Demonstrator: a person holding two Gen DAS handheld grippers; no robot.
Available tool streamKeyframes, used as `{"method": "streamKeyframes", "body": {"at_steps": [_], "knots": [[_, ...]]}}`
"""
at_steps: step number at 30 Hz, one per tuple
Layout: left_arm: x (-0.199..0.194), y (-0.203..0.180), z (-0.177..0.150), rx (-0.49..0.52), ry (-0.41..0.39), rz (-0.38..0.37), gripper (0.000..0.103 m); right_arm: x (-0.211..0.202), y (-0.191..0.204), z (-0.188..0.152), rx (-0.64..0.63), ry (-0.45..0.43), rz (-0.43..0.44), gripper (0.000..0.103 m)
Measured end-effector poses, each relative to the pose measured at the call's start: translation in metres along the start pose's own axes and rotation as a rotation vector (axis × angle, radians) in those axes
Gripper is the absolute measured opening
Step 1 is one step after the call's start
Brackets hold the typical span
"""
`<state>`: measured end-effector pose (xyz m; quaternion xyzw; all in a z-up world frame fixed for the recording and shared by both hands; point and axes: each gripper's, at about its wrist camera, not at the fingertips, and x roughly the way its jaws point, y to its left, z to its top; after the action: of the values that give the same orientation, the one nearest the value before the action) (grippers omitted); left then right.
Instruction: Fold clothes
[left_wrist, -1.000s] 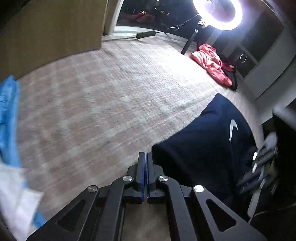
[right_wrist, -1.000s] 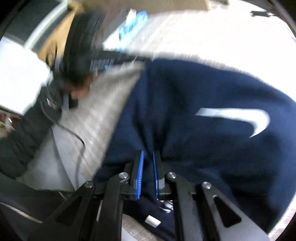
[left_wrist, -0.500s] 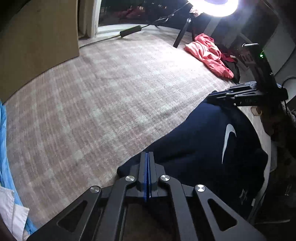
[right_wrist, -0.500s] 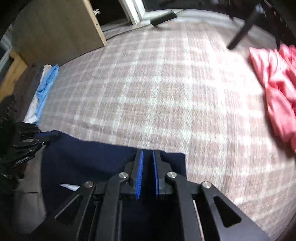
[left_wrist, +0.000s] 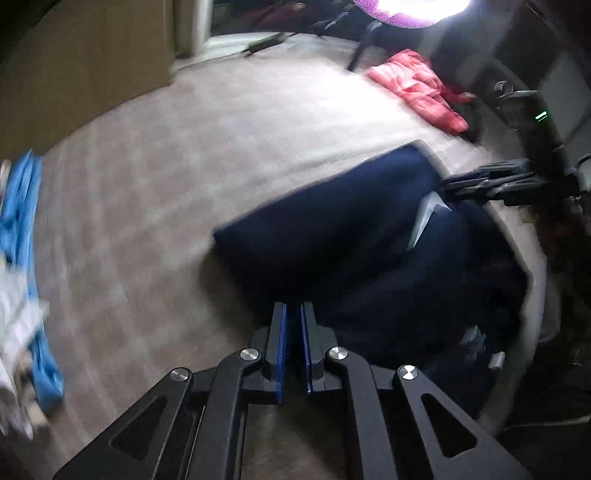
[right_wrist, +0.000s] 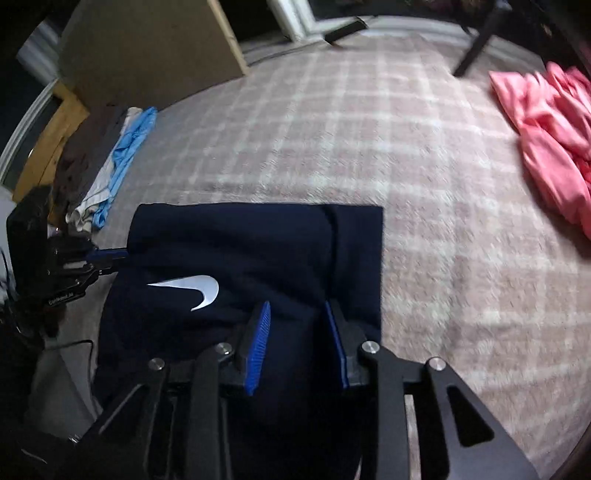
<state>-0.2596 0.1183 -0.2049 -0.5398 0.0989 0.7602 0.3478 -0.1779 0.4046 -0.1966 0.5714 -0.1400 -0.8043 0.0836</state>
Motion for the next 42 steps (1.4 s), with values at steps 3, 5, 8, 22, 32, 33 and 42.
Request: {"method": "streamKeyframes", "body": {"at_steps": [3, 5, 8, 22, 32, 33, 42], "knots": [[-0.036, -0.006, -0.022, -0.028, -0.043, 0.001, 0.005, -0.033, 0.017, -0.016, -0.033, -0.020, 0.048, 0.030], [-0.055, -0.017, -0.043, -0.040, -0.047, -0.035, 0.005, -0.056, 0.033, -0.028, -0.070, -0.029, 0.103, 0.031], [-0.069, -0.026, -0.072, -0.082, -0.030, -0.076, 0.006, -0.063, 0.080, -0.058, -0.141, 0.007, 0.251, 0.051], [-0.074, -0.029, -0.103, -0.122, -0.008, -0.087, 0.006, 0.012, 0.240, -0.123, -0.638, 0.074, 0.193, 0.055], [-0.053, -0.025, -0.047, 0.011, 0.008, -0.174, 0.006, 0.027, 0.263, -0.149, -0.924, 0.009, -0.096, 0.021], [-0.048, -0.029, -0.041, 0.039, 0.019, -0.180, 0.006, 0.028, 0.262, -0.150, -0.920, 0.014, -0.101, 0.020], [0.005, -0.036, -0.031, 0.145, 0.137, -0.165, 0.004, 0.012, 0.243, -0.143, -0.831, 0.027, 0.000, 0.005]]}}
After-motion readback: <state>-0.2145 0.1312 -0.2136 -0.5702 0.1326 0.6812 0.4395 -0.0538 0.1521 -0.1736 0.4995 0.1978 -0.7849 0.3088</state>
